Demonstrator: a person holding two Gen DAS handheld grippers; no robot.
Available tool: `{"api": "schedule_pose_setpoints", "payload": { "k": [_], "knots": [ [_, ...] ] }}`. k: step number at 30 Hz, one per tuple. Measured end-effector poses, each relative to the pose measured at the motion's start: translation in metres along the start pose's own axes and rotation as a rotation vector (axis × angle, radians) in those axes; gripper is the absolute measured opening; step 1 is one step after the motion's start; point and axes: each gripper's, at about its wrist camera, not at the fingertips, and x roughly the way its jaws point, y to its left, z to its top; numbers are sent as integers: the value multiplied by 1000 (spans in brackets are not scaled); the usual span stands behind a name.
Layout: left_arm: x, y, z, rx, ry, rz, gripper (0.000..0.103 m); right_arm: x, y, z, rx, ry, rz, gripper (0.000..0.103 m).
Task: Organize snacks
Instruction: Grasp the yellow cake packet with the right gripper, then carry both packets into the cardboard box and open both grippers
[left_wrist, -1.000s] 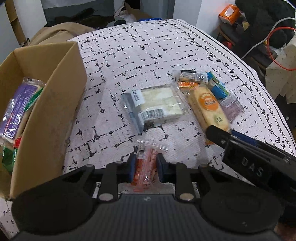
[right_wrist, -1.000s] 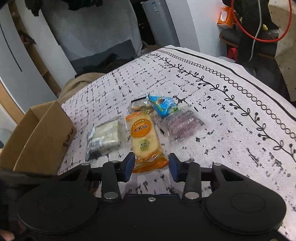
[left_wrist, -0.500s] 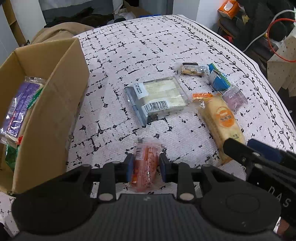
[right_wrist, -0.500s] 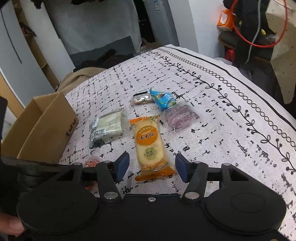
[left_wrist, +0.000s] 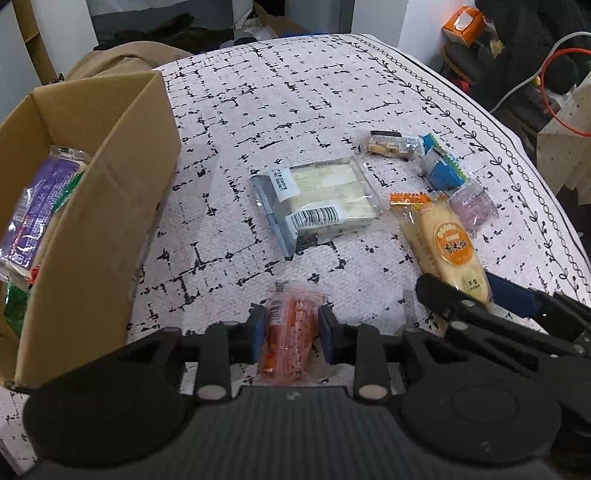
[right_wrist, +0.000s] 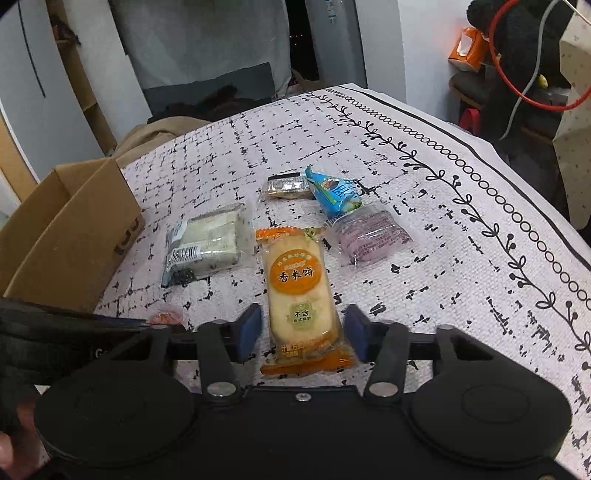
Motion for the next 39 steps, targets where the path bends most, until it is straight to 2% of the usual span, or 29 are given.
{"api": "schedule_pose_setpoints", "payload": {
  "k": [3, 11, 22, 39],
  "knots": [
    [-1, -1, 1, 2, -2, -2, 24, -4, -2, 0, 27, 7, 33, 36],
    [-9, 6, 2, -40, 6, -26, 22, -20, 6, 2, 27, -8, 41, 36],
    [-40, 16, 9, -57, -71, -69, 22, -56, 13, 20, 86, -69, 22, 36],
    [-85, 36, 14, -83, -197, -85, 22, -92, 51, 42, 61, -123, -16, 36]
  ]
}}
